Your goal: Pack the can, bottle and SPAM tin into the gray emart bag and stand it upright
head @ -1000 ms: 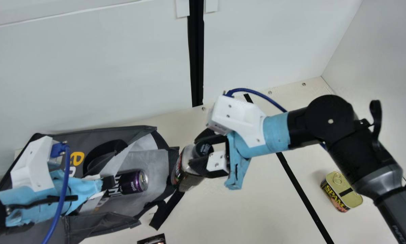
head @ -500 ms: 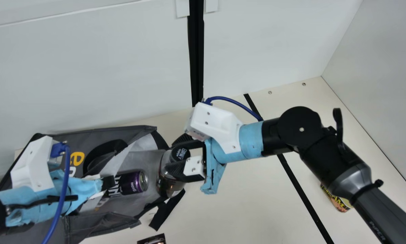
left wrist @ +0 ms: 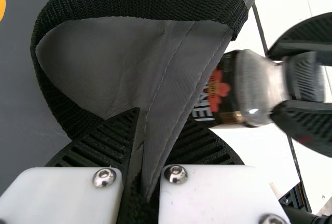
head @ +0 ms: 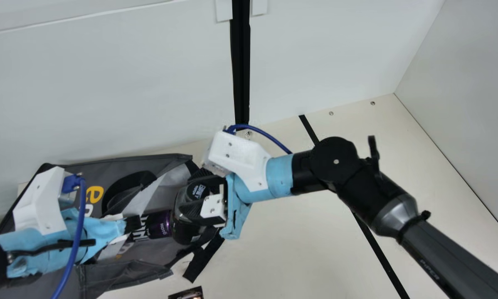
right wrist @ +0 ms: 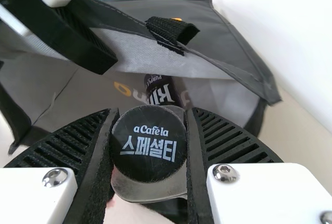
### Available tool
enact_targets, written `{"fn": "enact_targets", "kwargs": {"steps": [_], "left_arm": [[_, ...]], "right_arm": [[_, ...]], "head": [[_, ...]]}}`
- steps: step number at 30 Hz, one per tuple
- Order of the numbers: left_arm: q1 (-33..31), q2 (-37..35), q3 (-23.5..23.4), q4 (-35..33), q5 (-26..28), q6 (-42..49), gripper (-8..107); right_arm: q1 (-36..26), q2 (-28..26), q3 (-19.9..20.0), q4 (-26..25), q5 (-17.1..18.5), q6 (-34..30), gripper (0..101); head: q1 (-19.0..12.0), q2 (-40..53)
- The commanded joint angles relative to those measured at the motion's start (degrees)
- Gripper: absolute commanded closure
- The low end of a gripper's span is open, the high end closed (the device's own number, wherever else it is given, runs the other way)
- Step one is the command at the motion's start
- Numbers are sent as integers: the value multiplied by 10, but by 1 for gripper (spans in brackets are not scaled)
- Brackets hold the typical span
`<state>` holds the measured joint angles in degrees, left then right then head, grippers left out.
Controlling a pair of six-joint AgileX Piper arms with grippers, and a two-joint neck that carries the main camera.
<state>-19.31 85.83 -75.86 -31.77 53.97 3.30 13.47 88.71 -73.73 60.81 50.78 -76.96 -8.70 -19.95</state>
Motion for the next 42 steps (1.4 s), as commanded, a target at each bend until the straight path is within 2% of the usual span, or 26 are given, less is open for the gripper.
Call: {"fn": "enact_targets", "kwargs": {"steps": [1, 18, 31, 42], "left_arm": [[0, 0, 0, 0, 0, 0, 107], [0, 0, 0, 0, 0, 0, 107], [0, 0, 0, 2, -1, 0, 107], [0, 0, 0, 3, -3, 0, 107]], "right_arm": [[7, 7, -1, 8, -5, -5, 101], [69, 94, -32, 59, -50, -40, 101], [89, 163, -83, 44, -61, -37, 101], [102, 192, -110, 27, -64, -23, 101]], "head": [[-13, 0], [-13, 0], [-13, 0], [-13, 0]]}}
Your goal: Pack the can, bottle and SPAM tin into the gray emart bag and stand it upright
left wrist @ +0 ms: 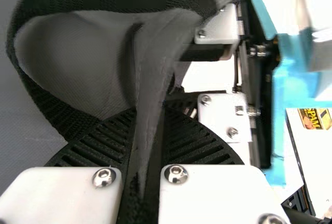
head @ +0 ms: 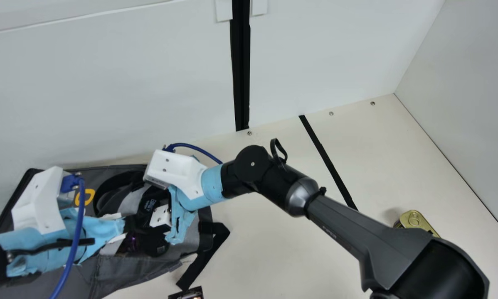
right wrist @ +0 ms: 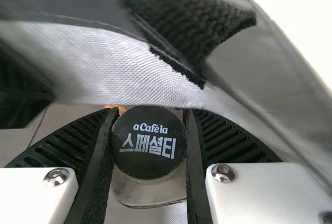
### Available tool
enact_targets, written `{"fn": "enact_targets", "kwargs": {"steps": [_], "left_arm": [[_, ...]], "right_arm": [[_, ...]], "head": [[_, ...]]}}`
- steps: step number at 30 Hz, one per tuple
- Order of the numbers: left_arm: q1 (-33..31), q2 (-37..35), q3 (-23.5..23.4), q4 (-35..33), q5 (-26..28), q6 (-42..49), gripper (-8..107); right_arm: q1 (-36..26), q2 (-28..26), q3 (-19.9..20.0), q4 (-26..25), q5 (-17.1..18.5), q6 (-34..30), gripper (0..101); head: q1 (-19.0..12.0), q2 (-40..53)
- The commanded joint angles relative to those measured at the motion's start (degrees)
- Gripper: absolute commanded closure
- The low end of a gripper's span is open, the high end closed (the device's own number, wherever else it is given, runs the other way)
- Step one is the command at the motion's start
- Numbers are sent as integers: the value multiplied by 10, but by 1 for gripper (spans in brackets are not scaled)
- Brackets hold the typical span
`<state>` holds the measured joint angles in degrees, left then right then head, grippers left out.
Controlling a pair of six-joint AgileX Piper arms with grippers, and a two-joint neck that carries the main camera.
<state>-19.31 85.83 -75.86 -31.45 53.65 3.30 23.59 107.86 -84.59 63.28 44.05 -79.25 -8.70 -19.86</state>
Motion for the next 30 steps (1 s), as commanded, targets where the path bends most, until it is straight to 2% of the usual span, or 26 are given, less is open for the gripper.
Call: {"fn": "enact_targets", "kwargs": {"steps": [1, 12, 30], "left_arm": [[0, 0, 0, 0, 0, 0, 107], [0, 0, 0, 0, 1, 0, 107], [0, 0, 0, 0, 1, 0, 107]], "right_arm": [[2, 1, -3, 0, 3, 1, 101], [4, 3, -8, -10, 6, 8, 65], [-1, -14, 6, -22, 11, 12, 6]], "head": [[-13, -1], [-13, -1], [-13, -1]]}}
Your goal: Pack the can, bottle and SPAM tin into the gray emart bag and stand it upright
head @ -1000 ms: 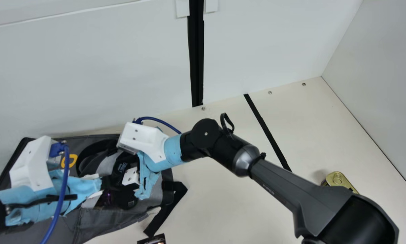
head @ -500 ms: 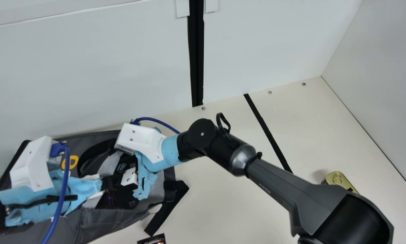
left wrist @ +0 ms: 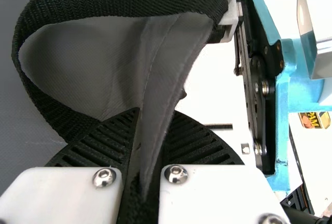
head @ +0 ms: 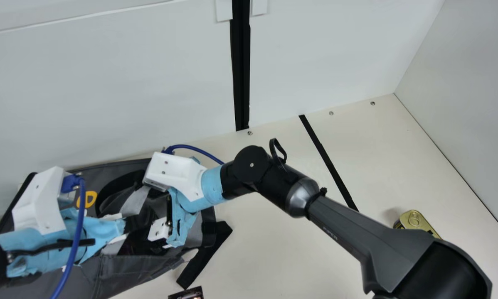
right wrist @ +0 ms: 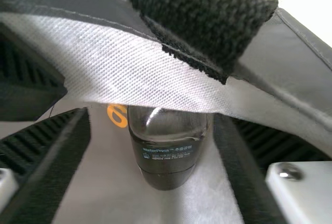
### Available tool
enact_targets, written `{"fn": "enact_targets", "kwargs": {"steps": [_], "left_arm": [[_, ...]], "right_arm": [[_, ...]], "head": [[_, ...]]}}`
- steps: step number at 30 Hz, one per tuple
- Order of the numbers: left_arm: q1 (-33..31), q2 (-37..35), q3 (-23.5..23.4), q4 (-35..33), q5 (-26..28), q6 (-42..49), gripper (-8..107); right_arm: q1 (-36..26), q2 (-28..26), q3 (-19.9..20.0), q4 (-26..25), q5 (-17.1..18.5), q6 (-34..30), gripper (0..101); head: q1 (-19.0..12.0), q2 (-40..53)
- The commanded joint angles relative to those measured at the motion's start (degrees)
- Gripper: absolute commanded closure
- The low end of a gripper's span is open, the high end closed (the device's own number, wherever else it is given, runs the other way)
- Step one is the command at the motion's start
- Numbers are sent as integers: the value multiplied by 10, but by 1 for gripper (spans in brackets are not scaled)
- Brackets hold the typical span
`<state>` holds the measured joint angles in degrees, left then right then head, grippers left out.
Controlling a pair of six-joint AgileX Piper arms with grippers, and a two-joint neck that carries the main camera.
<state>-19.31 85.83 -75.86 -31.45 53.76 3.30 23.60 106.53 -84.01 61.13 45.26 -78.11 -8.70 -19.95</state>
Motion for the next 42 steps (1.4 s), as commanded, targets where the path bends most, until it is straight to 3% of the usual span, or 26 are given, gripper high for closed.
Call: {"fn": "enact_targets", "kwargs": {"steps": [1, 42], "left_arm": [[0, 0, 0, 0, 0, 0, 107], [0, 0, 0, 0, -1, 0, 107]], "right_arm": [[-1, -2, 2, -1, 0, 1, 6], [-127, -136, 72, -34, 94, -20, 6]], "head": [[-13, 0], [-13, 0]]}}
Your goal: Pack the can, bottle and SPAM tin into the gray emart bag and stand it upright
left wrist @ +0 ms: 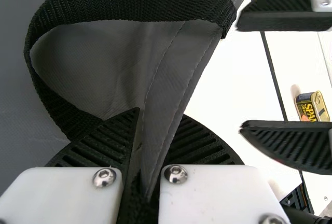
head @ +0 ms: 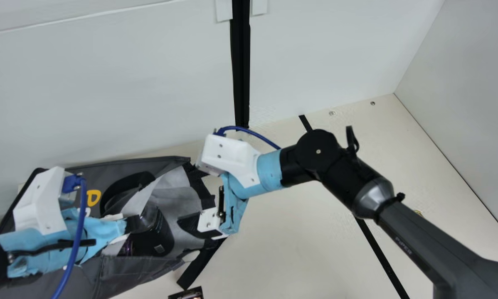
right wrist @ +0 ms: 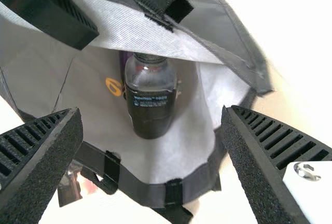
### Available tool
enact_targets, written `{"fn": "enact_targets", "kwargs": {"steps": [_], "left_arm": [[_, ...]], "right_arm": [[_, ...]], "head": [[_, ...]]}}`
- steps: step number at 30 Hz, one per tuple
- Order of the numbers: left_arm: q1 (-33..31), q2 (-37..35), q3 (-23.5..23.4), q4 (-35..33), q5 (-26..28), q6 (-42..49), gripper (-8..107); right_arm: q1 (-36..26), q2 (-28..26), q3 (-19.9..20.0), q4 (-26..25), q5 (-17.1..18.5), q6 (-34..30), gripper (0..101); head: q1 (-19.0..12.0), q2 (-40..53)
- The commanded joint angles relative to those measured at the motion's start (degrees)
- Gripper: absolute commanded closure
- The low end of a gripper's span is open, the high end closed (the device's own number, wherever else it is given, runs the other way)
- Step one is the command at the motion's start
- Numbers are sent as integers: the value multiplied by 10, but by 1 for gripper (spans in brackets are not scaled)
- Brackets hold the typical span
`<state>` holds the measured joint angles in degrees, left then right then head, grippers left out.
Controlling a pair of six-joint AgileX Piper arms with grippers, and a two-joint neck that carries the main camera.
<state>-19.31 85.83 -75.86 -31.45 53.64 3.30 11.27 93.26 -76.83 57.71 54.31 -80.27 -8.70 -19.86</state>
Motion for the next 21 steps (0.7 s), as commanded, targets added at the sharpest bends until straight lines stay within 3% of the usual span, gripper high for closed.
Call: {"fn": "enact_targets", "kwargs": {"steps": [1, 21], "left_arm": [[0, 0, 0, 0, 0, 0, 107], [0, 0, 0, 0, 0, 0, 107]], "right_arm": [[-7, -7, 2, -1, 6, 1, 6], [-88, -105, 48, -67, 9, 34, 6]], "head": [[-13, -1], [-13, -1]]}}
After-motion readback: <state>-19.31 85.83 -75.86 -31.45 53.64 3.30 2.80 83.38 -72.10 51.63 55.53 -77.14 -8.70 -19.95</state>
